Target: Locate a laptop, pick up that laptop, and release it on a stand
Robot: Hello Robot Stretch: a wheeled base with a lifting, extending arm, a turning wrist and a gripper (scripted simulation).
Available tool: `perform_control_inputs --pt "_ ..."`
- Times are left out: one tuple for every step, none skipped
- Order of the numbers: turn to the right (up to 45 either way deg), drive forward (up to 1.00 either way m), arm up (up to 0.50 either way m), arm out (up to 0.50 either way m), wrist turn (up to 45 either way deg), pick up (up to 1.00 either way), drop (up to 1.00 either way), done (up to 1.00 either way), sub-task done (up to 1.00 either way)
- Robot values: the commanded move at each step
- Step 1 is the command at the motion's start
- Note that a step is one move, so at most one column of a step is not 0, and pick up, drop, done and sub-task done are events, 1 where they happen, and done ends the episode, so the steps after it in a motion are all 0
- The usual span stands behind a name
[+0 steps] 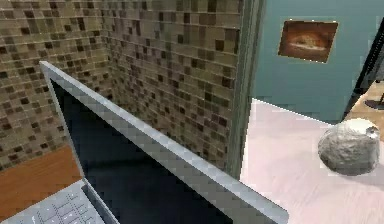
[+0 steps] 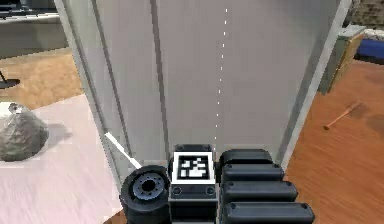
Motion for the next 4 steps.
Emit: perform_control_inputs --pt "45.0 0.0 0.0 0.0 0.0 0.0 0.0 0.0 0.0" --pt "0.0 0.35 0.0 0.0 0.0 0.0 0.0 0.0 0.0" --pt "6.0 0.0 0.0 0.0 0.0 0.0 0.0 0.0 0.0" --pt "0.0 0.8 0.0 0.0 0.0 0.0 0.0 0.0 0.0"
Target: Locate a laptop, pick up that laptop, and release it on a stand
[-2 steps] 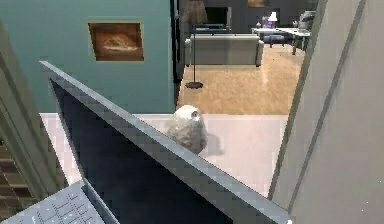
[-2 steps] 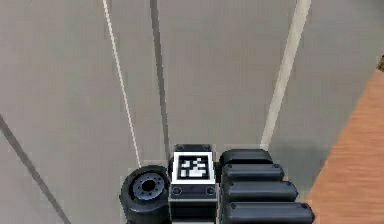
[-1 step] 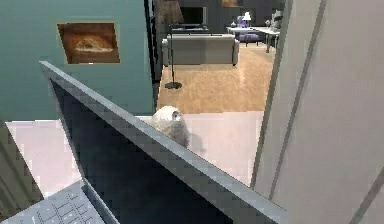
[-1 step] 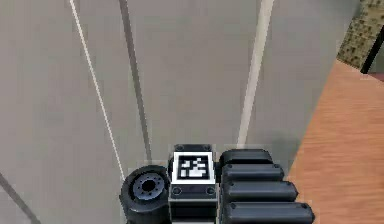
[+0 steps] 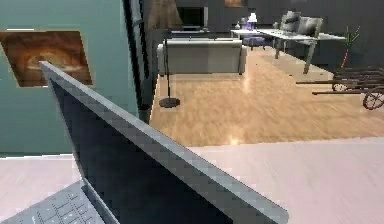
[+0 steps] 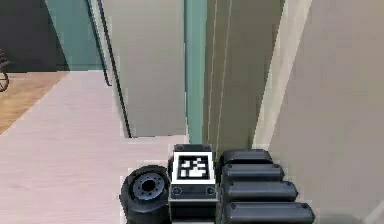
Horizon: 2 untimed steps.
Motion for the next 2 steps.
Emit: perform_control_inputs --pt "18.0 0.0 0.0 0.0 0.0 0.0 0.0 0.0 0.0" --pt "0.0 1.0 0.0 0.0 0.0 0.0 0.0 0.0 0.0"
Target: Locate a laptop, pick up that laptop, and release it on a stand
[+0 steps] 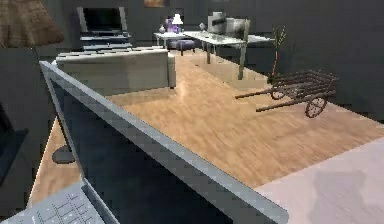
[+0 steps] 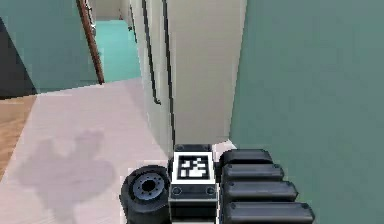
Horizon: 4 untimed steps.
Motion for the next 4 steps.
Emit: perform_control_inputs --pt "0.0 1.0 0.0 0.0 0.0 0.0 0.0 0.0 0.0" --pt "0.0 1.0 0.0 0.0 0.0 0.0 0.0 0.0 0.0" --pt "0.0 1.0 0.0 0.0 0.0 0.0 0.0 0.0 0.0" --pt "0.0 0.7 0.0 0.0 0.0 0.0 0.0 0.0 0.0"
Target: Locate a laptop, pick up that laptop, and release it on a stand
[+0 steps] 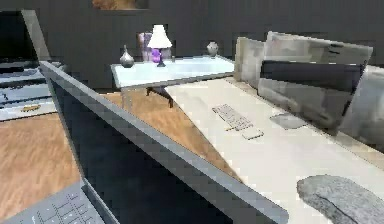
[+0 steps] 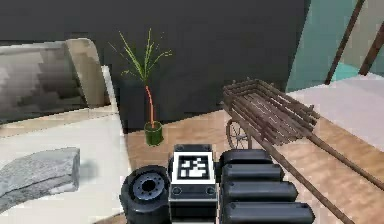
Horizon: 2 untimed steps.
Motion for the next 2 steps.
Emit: perform_control_inputs --pt "-24.0 0.0 0.0 0.0 0.0 0.0 0.0 0.0 0.0" --pt "0.0 1.0 0.0 0.0 0.0 0.0 0.0 0.0 0.0"
